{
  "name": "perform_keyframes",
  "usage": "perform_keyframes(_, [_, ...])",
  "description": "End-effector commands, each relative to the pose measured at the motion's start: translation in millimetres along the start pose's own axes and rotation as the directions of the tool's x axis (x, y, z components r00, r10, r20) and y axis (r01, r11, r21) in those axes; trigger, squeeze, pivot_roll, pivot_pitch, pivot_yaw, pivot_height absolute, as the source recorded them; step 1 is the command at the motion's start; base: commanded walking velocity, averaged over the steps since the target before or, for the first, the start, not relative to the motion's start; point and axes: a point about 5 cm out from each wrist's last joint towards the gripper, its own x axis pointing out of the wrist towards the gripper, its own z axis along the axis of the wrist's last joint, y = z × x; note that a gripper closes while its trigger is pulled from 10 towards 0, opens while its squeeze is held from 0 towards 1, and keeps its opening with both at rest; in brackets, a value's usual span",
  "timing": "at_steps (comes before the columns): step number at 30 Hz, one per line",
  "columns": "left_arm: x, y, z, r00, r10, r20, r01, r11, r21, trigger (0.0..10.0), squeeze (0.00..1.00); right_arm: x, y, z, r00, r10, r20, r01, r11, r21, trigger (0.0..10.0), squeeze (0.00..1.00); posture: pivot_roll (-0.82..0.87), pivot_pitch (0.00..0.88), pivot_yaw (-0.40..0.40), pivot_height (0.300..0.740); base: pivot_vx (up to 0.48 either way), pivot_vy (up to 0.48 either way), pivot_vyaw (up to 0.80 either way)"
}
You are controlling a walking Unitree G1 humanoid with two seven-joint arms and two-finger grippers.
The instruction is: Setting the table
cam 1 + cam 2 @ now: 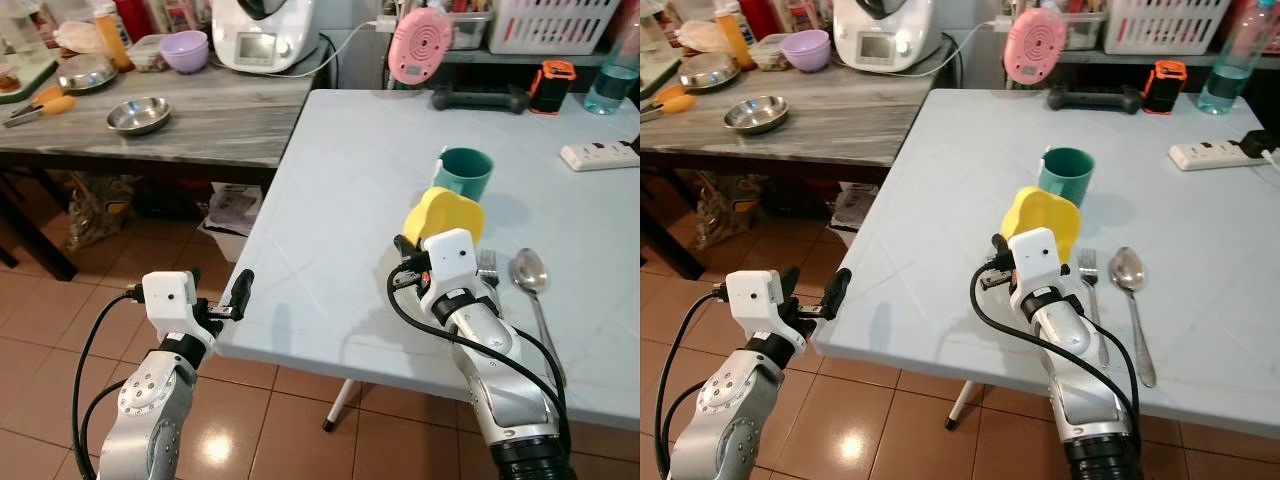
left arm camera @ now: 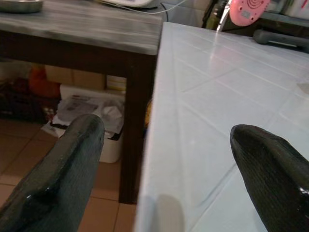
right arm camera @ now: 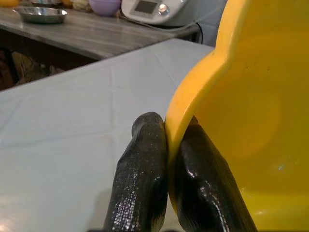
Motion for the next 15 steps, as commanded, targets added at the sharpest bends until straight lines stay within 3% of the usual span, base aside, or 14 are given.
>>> perform_keyframes(1, [-2.4, 4.9, -1.9, 1.0, 0.009, -0.01, -0.009, 1.0, 0.015, 10.0, 0.0, 1.7, 5.4, 8.1, 0.999, 0.017, 0.039, -0.017, 1.0, 0.002, 10.0, 0.0, -0.17, 0.073, 0.101, 0.74, 0.0, 0.307, 0.0])
perform_keyframes(6, [-3.0, 3.9, -3.3, 1.0, 0.003, -0.014, -0.003, 1.0, 0.015, 10.0, 0.0, 1.8, 5.8, 7.0, 0.999, 0.01, 0.033, -0.01, 1.0, 0.006, 10.0, 0.0, -0.17, 0.073, 0.101, 0.74, 0.0, 0.322, 0.0])
perform_keyframes(15, [-3.0, 3.8, -4.2, 1.0, -0.003, -0.018, 0.003, 1.0, 0.023, 10.0, 0.0, 2.7, 6.7, 7.0, 0.999, 0.01, 0.033, -0.01, 1.0, 0.006, 10.0, 0.0, -0.17, 0.074, 0.106, 0.74, 0.0, 0.33, -0.54])
